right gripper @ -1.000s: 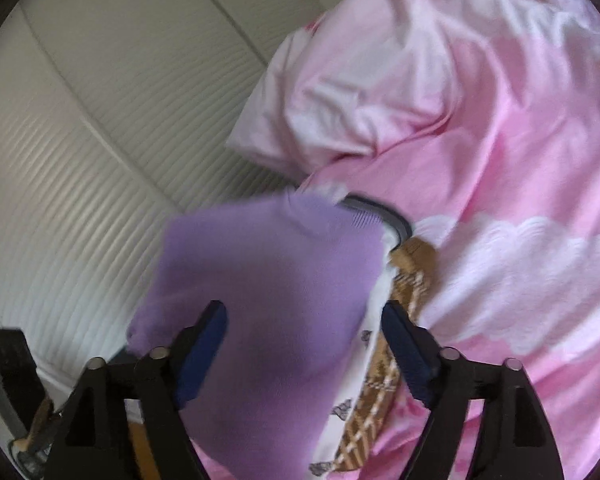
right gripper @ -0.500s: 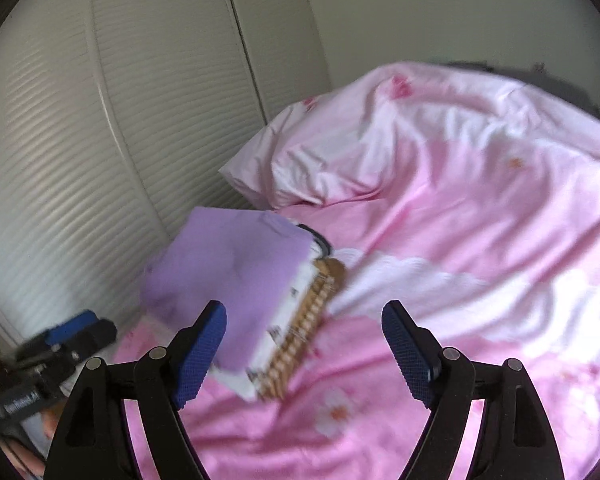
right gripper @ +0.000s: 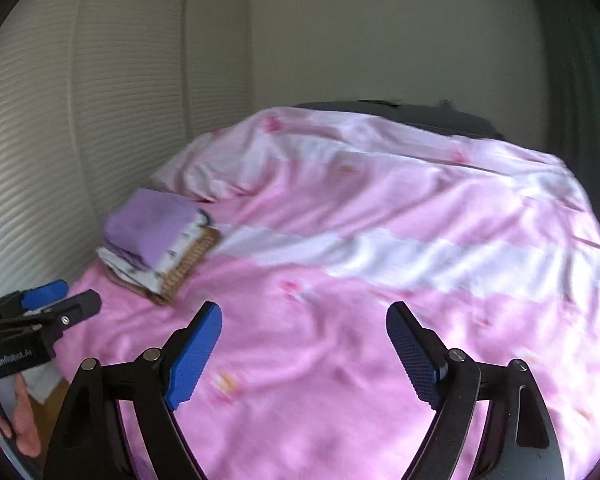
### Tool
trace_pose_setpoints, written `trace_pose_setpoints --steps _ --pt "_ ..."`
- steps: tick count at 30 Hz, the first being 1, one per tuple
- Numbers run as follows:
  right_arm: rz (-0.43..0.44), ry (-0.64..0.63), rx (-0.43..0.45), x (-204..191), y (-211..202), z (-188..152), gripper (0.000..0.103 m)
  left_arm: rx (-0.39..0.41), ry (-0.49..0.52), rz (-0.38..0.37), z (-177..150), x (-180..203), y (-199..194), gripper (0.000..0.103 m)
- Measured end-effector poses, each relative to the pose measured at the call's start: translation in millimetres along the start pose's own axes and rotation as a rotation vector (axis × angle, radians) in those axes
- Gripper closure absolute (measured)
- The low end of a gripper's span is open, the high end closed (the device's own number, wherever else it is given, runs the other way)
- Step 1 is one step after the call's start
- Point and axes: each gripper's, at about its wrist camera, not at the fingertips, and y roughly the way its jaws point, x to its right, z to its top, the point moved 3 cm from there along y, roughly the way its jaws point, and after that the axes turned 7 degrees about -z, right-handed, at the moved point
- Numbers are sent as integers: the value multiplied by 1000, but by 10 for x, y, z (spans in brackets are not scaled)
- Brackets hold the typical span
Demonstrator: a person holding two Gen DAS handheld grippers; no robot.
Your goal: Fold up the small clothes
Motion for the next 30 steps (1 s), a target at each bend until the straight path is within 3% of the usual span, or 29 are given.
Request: trace_pose_setpoints --steps 8,15,23,30 --pt "-175 90 -4 1019 -772 -476 15 1 107 -85 -293 985 -196 0" --pt "-290 110 18 1459 -1249 -709 10 -21 138 -92 -484 1445 -258 0" --pt "-308 152 51 1637 -1527 -856 10 -6 164 -79 -628 1650 -373 0" --pt "-308 167 67 1677 -1625 -971 9 22 178 -38 -745 1593 -445 0"
